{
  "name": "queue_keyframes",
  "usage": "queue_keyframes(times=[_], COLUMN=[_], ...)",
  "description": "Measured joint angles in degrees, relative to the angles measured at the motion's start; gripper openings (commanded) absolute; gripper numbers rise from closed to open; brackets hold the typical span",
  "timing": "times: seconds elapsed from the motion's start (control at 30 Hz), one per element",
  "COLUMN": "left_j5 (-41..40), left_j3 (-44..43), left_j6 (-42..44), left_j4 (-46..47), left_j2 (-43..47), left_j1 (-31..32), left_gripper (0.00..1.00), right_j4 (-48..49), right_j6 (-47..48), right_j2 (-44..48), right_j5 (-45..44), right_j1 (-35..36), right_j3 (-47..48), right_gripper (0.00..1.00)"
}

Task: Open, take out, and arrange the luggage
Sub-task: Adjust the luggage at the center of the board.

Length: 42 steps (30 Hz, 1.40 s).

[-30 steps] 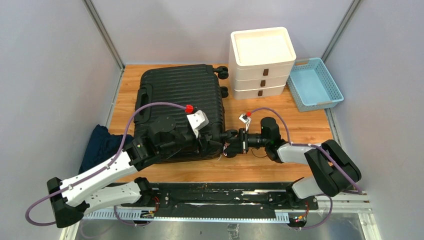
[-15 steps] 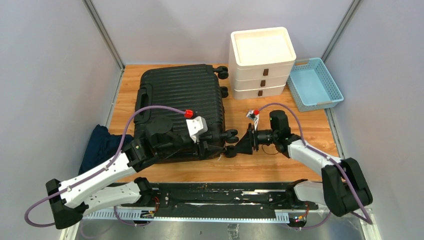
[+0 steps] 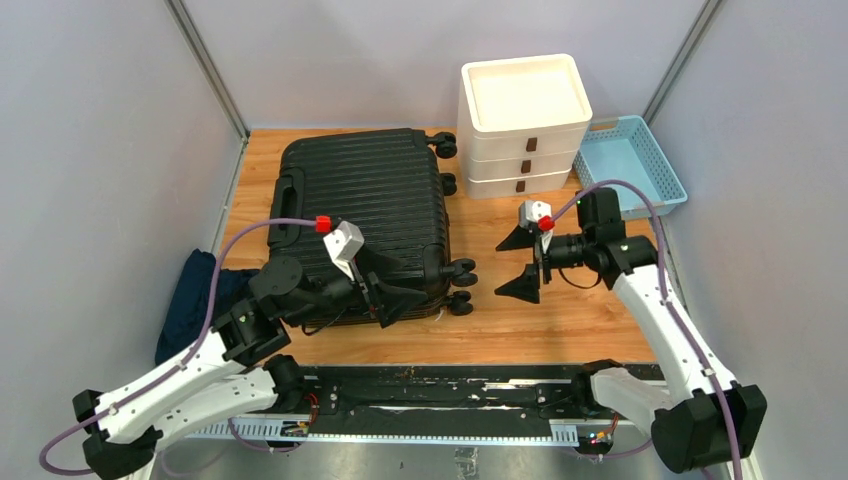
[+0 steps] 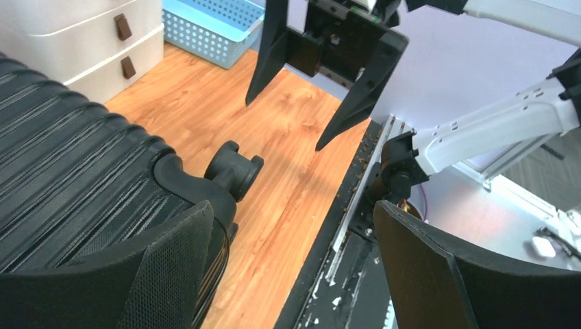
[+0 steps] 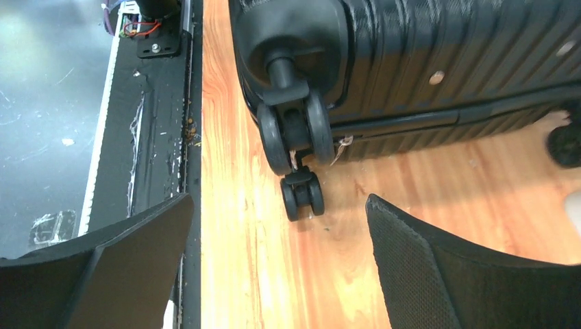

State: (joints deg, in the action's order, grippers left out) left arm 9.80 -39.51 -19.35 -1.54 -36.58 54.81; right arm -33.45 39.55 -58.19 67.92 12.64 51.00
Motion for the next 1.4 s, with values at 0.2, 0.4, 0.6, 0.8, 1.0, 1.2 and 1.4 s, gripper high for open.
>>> queue_keyframes(times=[0.2,0.4,0.6,0.8,1.0,1.2,1.4], left_j5=[-0.94,1.68,1.97,5.09,6.95,6.45,6.03], left_j3=[-6.51,-6.54,-7.85,-8.39,-8.39,-8.37,-8.24], left_j6=[-5.29,-8.37,-8.26,-8.79,-9.79,-9.62,-9.35], left_j4=[-8.92,-19.15,-29.46,-32.98,-35.95,-39.12,-40.24], left_j2=[-0.83,0.85,4.94,4.83,4.74,5.33,4.61], left_j1=[0.0,0.0,0.0,0.0,0.0,0.0,0.0], left_gripper=[0.83,0.8,0.65,0.54,0.49,0.43,0.4], right_j4=[-15.76,-21.9,-23.89,-24.28,-24.24,-24.3,-24.52], right_j6=[8.79,9.05,7.87,7.72,7.8,8.09,8.39], right_j2=[-4.85,-7.3,-8.37,-8.57,-8.5,-8.48,-8.15], right_j5=[-0.37,-2.03,-6.47,-7.58,-8.28,-8.72,-9.29], right_j1=[0.96,3.39,3.74,3.76,4.11,4.92,5.09], right_j3=[18.08,25.59,25.94,25.99,25.99,25.99,25.99], right_gripper=[1.0,1.0,1.0,0.99,0.99,0.99,1.0])
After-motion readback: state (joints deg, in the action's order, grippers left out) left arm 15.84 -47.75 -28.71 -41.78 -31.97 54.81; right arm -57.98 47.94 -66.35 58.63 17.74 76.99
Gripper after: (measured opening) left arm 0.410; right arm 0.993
